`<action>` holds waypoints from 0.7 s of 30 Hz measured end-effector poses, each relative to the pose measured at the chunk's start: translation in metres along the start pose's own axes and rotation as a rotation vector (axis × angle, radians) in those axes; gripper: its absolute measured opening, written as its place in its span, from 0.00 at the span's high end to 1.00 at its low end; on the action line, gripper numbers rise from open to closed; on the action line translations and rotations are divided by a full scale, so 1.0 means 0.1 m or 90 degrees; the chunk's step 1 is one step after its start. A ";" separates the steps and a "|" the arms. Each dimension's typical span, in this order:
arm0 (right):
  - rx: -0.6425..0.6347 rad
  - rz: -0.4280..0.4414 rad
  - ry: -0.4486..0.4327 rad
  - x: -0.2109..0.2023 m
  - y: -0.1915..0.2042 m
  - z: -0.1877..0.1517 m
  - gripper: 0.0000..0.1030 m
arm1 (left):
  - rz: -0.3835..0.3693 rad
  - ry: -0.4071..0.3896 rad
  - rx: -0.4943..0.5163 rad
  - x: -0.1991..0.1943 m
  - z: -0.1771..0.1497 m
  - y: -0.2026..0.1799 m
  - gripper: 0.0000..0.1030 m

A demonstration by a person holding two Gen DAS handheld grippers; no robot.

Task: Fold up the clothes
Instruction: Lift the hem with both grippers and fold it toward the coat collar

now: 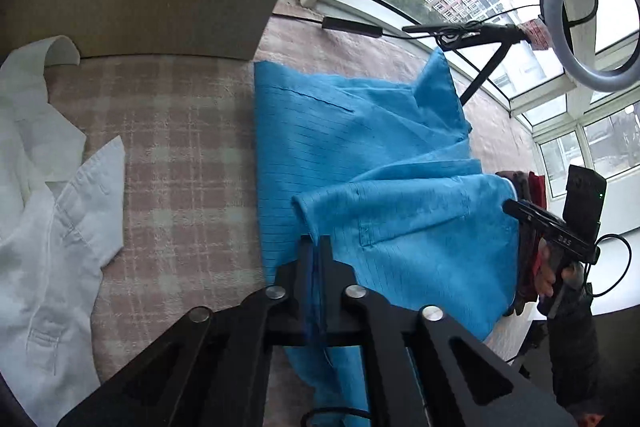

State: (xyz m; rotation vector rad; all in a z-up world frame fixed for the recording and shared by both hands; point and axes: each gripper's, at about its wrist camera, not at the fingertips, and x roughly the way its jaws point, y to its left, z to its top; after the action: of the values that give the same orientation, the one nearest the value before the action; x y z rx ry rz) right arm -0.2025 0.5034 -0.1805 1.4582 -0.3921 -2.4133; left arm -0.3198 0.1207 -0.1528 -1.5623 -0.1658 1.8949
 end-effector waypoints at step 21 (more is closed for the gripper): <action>-0.239 -0.288 -0.071 0.76 0.28 0.75 0.93 | 0.184 -0.095 0.115 0.40 0.81 -0.09 0.98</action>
State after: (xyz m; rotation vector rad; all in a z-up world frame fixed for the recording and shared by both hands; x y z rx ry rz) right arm -0.2996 0.4541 -0.1983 1.3525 0.3972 -2.7183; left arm -0.3923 0.1747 -0.1593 -1.3817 0.1717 2.1835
